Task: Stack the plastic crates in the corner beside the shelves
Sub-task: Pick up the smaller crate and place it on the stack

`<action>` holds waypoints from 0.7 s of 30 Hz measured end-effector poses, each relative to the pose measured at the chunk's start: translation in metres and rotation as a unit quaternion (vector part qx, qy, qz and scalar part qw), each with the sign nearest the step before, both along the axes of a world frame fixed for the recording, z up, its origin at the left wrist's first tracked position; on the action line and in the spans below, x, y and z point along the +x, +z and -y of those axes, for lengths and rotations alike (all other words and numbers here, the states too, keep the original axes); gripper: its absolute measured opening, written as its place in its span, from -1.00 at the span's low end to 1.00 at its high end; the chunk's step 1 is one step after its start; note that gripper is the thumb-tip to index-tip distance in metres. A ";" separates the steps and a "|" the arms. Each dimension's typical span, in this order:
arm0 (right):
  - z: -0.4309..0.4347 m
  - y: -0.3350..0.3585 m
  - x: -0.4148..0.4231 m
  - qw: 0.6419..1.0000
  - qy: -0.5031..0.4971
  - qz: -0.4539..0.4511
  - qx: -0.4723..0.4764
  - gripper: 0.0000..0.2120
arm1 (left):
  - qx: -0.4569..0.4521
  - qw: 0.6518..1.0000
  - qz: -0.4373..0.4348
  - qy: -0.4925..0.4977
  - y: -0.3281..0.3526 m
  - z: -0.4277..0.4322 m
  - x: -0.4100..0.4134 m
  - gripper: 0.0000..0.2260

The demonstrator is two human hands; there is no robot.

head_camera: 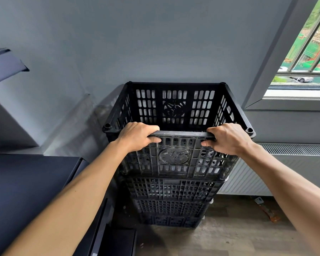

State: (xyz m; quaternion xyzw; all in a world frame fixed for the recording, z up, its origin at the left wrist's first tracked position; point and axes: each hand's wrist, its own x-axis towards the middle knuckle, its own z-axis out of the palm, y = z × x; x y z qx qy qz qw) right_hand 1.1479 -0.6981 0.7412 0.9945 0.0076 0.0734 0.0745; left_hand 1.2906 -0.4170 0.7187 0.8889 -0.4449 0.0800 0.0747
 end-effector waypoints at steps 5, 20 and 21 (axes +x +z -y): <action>0.000 0.000 0.002 1.000 -0.003 0.010 0.007 -0.60 | 0.008 1.000 -0.014 0.005 0.002 0.001 0.003 -0.72; -0.003 0.004 -0.005 1.000 -0.009 0.006 0.014 -0.62 | -0.001 0.999 -0.017 0.035 0.000 0.003 -0.005 -0.77; -0.003 0.004 -0.005 1.000 -0.011 0.007 0.016 -0.63 | 0.000 0.999 -0.016 0.036 0.000 0.003 -0.006 -0.76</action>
